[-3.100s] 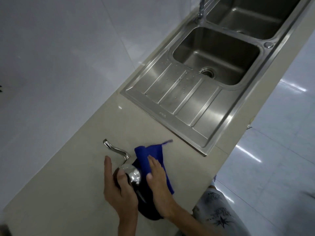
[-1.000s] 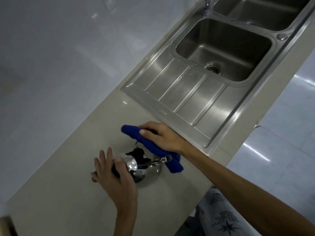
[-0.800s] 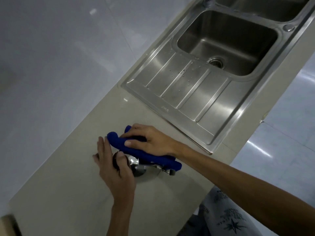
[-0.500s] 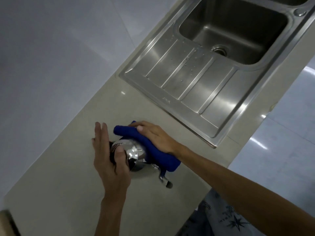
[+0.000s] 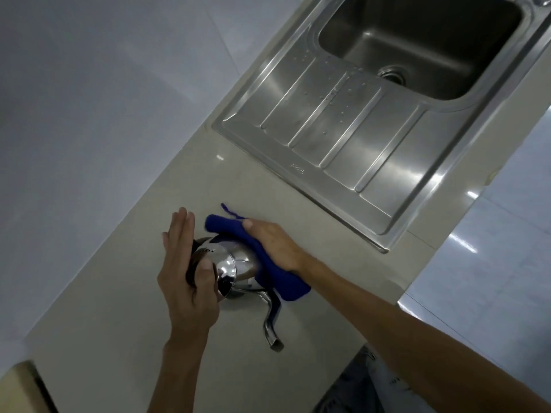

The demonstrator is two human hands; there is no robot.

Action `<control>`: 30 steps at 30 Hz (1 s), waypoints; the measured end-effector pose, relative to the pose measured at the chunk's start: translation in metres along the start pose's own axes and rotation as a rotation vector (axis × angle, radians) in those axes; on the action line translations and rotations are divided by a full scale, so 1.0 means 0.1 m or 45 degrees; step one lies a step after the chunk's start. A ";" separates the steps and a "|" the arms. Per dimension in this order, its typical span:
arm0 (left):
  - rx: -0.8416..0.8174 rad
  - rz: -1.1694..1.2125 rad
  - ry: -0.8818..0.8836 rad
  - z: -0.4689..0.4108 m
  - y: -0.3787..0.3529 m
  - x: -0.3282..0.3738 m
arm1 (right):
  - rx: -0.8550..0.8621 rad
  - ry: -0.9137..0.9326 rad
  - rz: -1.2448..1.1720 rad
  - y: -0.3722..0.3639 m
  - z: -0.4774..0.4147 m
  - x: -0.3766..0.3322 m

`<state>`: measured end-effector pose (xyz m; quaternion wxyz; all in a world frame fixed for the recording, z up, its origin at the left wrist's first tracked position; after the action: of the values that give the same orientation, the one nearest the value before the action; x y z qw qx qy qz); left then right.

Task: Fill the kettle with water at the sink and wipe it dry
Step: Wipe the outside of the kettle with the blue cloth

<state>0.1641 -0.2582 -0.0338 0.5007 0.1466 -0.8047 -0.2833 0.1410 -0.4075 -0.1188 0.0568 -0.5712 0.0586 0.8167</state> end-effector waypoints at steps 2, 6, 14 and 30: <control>0.009 -0.014 0.000 0.00 0.00 0.00 | 0.084 -0.057 -0.133 -0.02 0.17 0.10; 0.001 0.050 0.004 0.00 0.01 -0.02 | 0.191 0.386 0.048 -0.21 0.49 -0.28; 0.002 0.035 0.008 -0.02 0.01 0.04 | -0.076 -0.071 -0.120 -0.02 0.10 0.01; 0.052 0.044 0.029 0.01 0.02 -0.10 | 0.181 -0.046 -0.266 -0.11 0.42 0.21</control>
<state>0.1675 -0.2513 -0.0405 0.5116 0.1461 -0.8069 -0.2565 0.0968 -0.3891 -0.1246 0.1831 -0.5539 0.0556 0.8103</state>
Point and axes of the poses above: each hand's wrist, its own z-axis away from the middle knuckle, its own y-axis out of the back of the hand, x = y × z, the point moved 3 cm from there along -z, towards the middle knuckle, and after that the axes turned 8 degrees about x, right-handed, at the moved point
